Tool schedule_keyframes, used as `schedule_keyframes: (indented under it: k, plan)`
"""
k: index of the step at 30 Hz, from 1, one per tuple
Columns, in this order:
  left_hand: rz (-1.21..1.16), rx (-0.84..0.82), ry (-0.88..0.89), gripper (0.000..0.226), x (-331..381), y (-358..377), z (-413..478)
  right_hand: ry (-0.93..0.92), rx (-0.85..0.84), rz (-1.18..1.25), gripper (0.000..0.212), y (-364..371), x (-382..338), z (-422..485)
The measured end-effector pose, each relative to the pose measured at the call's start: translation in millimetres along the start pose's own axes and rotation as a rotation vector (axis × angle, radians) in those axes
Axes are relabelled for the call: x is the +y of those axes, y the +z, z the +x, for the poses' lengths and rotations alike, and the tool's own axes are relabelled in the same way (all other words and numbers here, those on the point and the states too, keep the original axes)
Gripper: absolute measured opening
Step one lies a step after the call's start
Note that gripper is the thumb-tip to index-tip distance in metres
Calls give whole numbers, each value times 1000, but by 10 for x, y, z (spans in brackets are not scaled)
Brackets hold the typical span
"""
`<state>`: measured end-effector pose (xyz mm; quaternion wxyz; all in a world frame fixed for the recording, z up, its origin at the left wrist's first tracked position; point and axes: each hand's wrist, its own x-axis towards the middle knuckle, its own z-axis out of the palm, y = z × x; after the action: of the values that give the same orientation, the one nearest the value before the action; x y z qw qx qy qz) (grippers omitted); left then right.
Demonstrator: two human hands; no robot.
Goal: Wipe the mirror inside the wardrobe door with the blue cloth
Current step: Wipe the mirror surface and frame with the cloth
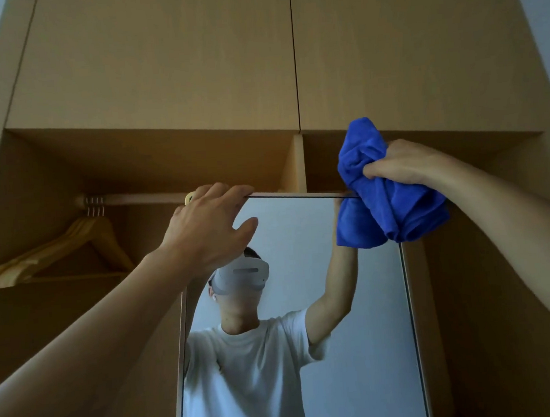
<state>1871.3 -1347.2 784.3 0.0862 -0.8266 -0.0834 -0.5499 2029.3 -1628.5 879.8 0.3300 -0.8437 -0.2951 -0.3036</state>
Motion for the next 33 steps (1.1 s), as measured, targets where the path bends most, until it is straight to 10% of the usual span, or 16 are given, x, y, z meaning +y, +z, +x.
schedule_keyframes:
  k: [20,33]
  plan:
    - [-177,42,-206,58,44,-36,-95,-342,-26,24,23,689,-1453,-234]
    - [-215,17,-270,59,-126,-58,-181,-255,-24,82,16,407,-885,-242]
